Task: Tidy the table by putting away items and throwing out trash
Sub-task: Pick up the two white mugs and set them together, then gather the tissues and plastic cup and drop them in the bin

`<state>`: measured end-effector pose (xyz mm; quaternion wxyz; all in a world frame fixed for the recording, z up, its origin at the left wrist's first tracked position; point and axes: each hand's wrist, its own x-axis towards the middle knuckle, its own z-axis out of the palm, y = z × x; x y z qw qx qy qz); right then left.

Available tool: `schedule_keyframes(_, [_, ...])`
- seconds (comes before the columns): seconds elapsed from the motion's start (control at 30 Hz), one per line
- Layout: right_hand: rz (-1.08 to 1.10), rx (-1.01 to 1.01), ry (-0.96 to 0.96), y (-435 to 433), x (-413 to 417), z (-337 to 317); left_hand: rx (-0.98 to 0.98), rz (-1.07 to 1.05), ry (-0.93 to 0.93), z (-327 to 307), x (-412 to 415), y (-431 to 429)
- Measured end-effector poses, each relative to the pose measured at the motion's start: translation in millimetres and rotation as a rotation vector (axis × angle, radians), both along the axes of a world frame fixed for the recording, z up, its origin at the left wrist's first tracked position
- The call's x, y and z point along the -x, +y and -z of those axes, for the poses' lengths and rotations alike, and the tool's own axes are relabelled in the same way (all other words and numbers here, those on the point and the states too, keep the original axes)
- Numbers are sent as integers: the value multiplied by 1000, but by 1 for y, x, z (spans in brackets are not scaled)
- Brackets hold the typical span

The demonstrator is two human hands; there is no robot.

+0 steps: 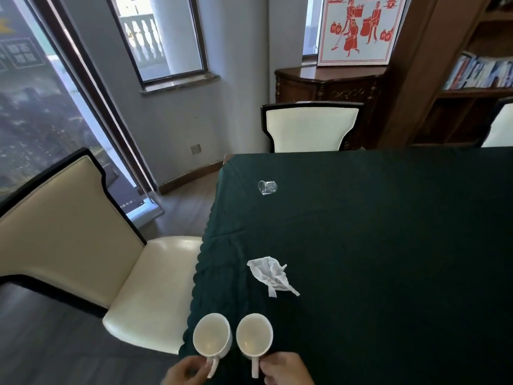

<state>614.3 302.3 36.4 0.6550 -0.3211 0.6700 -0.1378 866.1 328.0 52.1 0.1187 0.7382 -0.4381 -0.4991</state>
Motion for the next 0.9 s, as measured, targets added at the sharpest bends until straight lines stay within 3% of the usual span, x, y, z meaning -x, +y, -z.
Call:
schedule_keyframes(0.07, [12,-41,34,-9,23,6,13,-106,11,-11,4,-6])
schedule_keyframes(0.2, [25,-28,150,-29,81,29,79,-233,-146,-23,-7,-18])
schedule_keyframes(0.33, [94,130,253,-66,125,47,188,-198,-249,-39,-1,-57])
schedule_keyframes(0.57, [137,332,253,-123,125,38,263,-99,-208,-34,42,-144])
schedule_keyframes(0.67, [31,368,287,-136,109,37,238,-48,-194,-27,62,-171])
schedule_keyframes(0.9, [-495,492,544,-169,64,37,184,-1,-120,0,79,-208])
